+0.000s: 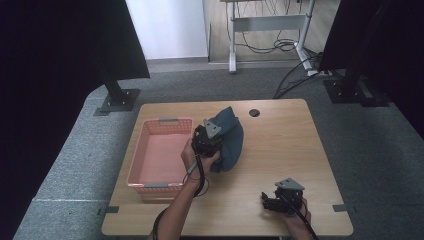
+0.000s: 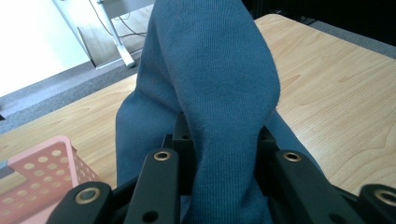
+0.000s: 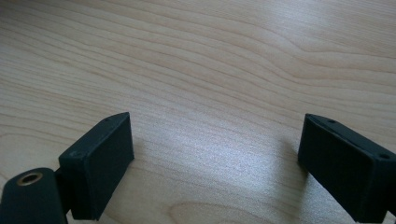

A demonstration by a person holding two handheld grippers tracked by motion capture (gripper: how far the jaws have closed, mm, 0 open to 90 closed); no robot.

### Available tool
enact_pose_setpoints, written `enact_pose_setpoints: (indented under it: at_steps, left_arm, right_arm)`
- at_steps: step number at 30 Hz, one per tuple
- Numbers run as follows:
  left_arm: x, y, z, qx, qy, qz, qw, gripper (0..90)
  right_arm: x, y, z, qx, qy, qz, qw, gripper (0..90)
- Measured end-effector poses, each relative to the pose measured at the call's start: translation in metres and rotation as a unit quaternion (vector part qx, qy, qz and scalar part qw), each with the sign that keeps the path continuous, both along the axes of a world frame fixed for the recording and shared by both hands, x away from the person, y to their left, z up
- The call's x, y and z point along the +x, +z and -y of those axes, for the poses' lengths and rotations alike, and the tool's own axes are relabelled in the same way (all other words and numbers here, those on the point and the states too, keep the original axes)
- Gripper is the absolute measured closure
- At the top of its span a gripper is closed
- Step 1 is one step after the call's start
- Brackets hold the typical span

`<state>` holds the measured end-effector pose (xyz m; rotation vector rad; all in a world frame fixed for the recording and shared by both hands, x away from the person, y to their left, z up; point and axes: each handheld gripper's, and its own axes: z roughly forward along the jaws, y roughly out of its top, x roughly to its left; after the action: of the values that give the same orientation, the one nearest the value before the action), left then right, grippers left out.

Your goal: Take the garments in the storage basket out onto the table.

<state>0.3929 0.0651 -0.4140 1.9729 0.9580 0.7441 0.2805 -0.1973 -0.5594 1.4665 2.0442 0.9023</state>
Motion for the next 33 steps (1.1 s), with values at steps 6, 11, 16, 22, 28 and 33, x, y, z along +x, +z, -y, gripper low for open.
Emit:
enact_pose_setpoints:
  at_steps: [6,11,16,22,28,33]
  left_arm:
    - [0.000,-0.003,0.002,0.001,-0.002,-0.002,1.0000,71.5]
    - [0.000,-0.007,0.003,0.002,-0.003,-0.006,1.0000,71.5]
    - [0.001,-0.013,0.001,0.003,-0.002,-0.013,0.9999,71.5]
    - [0.001,-0.020,0.001,0.002,-0.002,-0.020,0.9998,71.5]
    - [0.002,-0.025,0.000,0.003,-0.003,-0.025,0.9997,71.4]
    - [0.001,-0.030,-0.001,0.003,-0.003,-0.030,0.9995,71.4]
  right_arm:
    - [0.000,0.000,0.000,0.000,0.000,0.000,1.0000,9.7]
    - [0.000,0.000,0.000,0.000,0.000,0.000,1.0000,9.7]
    - [0.000,0.000,0.000,0.000,0.001,0.000,1.0000,9.7]
    - [0.000,0.000,0.000,-0.001,0.000,0.000,1.0000,9.6]
    - [0.000,0.000,0.000,-0.001,0.000,0.001,1.0000,9.6]
    - [0.000,0.000,0.000,-0.001,0.000,0.000,1.0000,9.6]
